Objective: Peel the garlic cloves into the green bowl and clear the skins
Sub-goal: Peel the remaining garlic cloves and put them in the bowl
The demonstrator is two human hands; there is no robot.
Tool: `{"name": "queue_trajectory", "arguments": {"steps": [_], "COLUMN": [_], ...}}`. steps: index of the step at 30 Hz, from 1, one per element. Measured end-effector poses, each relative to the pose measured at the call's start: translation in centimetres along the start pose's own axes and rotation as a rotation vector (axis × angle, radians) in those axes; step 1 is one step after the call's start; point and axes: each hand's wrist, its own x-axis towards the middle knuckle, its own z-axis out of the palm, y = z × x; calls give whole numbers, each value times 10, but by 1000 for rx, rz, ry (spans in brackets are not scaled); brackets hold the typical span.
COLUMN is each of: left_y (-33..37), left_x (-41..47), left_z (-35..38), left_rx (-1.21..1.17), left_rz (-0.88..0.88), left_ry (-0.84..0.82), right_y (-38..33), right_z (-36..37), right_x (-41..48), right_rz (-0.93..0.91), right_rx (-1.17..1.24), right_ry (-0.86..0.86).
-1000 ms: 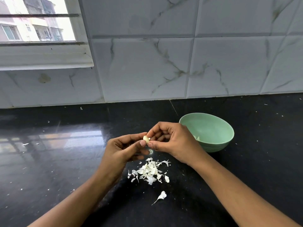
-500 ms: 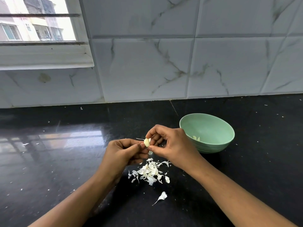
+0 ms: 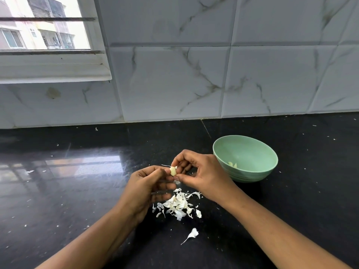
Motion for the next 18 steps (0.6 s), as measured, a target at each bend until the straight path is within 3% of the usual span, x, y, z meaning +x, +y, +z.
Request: {"name": "queue_trajectory", "arguments": {"steps": [18], "left_y": [2], "left_x": [-3], "left_z": [3], "left_rx": [-208], "left_rz": [-104], "left_ry": [-85], "right_y": [5], "right_z": [10], "right_x": [-2], "right_rz": [-41], "right_rx": [86], "right_ry": [3]}}
